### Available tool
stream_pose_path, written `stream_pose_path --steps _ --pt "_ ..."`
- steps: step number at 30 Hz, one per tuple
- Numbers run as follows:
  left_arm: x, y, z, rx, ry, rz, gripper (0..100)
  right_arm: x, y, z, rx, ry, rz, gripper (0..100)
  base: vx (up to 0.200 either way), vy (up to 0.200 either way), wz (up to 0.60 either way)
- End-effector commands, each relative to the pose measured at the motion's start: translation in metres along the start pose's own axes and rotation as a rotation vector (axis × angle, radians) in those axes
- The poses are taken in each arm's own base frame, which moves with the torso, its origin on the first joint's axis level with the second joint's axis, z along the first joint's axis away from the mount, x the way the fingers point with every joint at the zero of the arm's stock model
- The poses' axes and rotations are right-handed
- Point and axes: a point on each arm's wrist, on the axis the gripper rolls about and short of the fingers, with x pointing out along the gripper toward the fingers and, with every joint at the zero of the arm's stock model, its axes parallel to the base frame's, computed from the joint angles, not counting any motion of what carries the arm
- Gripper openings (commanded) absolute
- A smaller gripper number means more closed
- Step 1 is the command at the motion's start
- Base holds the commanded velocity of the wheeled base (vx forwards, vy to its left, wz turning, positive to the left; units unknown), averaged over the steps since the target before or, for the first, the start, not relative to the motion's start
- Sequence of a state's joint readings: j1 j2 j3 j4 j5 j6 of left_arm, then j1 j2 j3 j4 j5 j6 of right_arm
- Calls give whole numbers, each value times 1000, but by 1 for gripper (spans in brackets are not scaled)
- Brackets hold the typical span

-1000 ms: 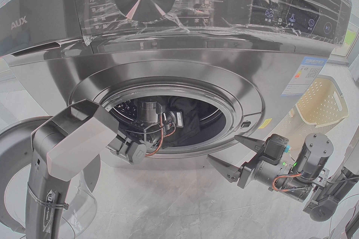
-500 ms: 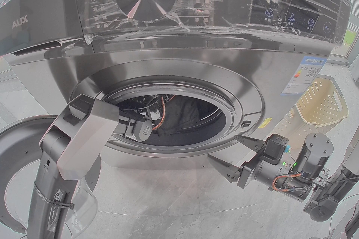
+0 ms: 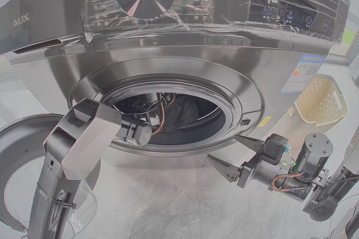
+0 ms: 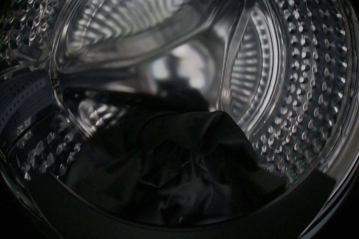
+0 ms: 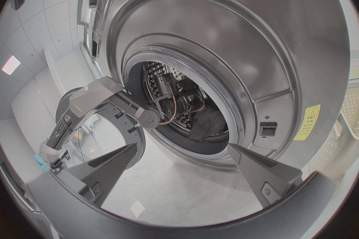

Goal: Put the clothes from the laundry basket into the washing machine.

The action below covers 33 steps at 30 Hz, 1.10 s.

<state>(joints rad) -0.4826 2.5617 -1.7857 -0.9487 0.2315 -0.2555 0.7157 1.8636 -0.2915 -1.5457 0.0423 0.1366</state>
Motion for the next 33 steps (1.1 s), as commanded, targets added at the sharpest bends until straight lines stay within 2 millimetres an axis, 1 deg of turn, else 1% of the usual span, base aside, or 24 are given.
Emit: stream_pose_path --steps 1,4,6,7,12,14,18,19,23,26,28,29,30,31,33 --pt "-30 -6 -8 40 173 -10 100 0 0 0 -2 1 1 100 0 0 0" --pt "-39 -9 -13 46 225 -36 100 0 0 -1 0 3 1 100 0 0 0" --pt "-47 -9 -25 53 281 -59 100 1 2 -2 0 8 6 100 0 0 0" --pt "-48 -10 -27 55 285 -61 100 1 2 -2 2 8 6 100 0 0 0" --pt "-46 -4 -42 70 305 -53 100 1 2 -2 2 8 6 100 0 0 0" --pt "-45 -3 -44 77 309 -53 100 1 2 -2 2 8 6 100 0 0 0" --pt "-40 7 -60 103 329 -37 100 2 2 -3 2 10 9 100 0 0 0" --pt "-40 8 -63 109 333 -35 0 3 2 -4 2 13 9 100 0 0 0" --pt "-36 13 -68 112 334 -29 0 3 2 -4 2 13 6 100 0 0 0" --pt "-33 12 -68 110 322 -30 0 3 2 -4 2 13 9 100 0 0 0" --pt "-28 8 -58 99 286 -40 0 3 2 -4 2 15 8 100 0 0 0" --pt "-28 8 -58 99 286 -40 0 3 2 -4 2 15 8 100 0 0 0" --pt "-17 7 -43 84 234 -39 0 3 2 -4 2 15 7 100 0 0 0" --pt "-12 9 -37 78 214 -31 0 3 2 -4 2 15 7 100 0 0 0" --pt "-5 10 -33 69 180 -23 0 3 2 -4 2 13 9 100 0 0 0"
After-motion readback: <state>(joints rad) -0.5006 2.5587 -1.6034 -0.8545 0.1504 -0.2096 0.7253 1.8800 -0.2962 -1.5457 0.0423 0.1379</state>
